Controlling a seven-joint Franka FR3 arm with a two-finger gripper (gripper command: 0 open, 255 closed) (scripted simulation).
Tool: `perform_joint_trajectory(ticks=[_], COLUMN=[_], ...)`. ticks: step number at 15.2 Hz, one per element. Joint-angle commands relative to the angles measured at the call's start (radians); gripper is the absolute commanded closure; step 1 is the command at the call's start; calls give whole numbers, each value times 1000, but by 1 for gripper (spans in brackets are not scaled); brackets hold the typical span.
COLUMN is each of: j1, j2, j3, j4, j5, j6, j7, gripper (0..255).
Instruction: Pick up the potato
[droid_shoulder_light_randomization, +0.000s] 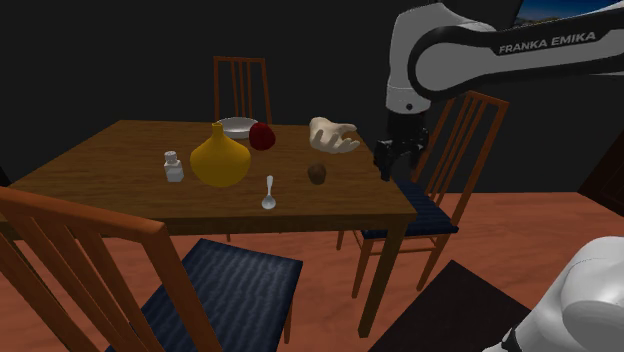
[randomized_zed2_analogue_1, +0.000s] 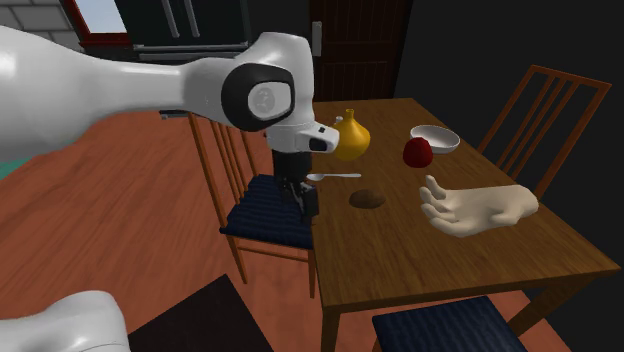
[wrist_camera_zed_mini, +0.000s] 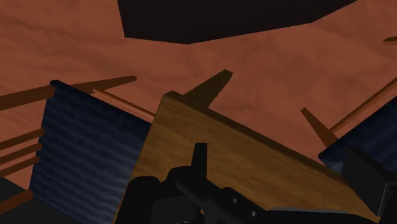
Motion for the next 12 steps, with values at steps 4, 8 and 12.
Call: perform_joint_trajectory(ticks=[4, 8, 12], j1=[-20, -31, -32], j2=[195, 353, 512], j3=[37, 54, 57], j4=[120, 247, 396], j5=[-10, -33, -62], j6=[79, 111, 122], j7=[138, 241, 336], gripper=[0, 0, 0])
